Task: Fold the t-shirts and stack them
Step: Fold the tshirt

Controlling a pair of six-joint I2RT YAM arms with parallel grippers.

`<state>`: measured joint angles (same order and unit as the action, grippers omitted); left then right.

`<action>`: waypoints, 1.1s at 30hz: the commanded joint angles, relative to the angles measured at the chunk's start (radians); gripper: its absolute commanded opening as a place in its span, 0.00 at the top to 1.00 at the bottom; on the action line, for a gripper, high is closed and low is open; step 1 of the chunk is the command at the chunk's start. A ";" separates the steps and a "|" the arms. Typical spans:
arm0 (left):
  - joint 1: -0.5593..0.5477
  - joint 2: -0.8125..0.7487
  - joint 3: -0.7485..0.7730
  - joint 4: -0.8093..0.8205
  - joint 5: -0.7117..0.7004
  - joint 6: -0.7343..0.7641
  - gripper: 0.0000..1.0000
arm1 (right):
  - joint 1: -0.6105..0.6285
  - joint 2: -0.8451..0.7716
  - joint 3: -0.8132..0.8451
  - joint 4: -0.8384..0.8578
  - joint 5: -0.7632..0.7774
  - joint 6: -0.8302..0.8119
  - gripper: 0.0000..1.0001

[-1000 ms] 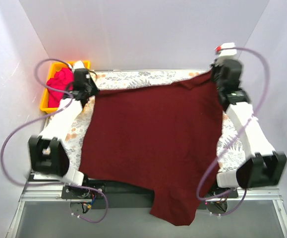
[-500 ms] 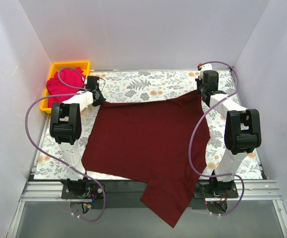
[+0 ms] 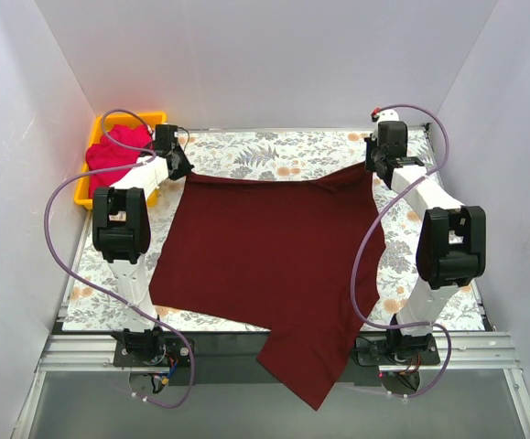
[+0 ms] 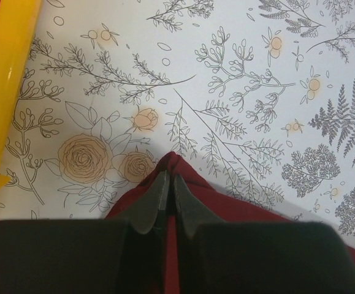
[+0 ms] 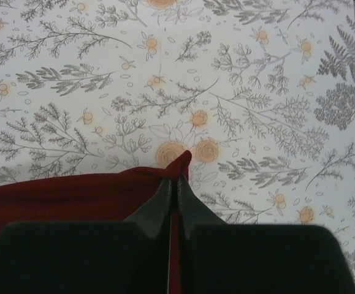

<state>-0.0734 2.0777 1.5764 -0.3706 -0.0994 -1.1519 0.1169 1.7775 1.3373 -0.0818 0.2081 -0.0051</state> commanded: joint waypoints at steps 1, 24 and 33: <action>0.014 -0.021 0.036 -0.045 0.023 0.008 1.00 | -0.008 -0.082 0.011 -0.102 0.017 0.089 0.99; 0.046 -0.168 -0.039 -0.280 0.066 -0.045 1.00 | 0.024 -0.395 -0.253 -0.466 -0.093 0.316 0.99; 0.055 -0.202 -0.035 -0.314 0.058 -0.034 1.00 | 0.030 -0.515 -0.282 -0.539 -0.079 0.323 0.99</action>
<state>-0.0319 1.9503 1.5307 -0.6556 -0.0357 -1.1934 0.1471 1.2980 1.0363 -0.5873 0.1268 0.3119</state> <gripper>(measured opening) 0.021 0.041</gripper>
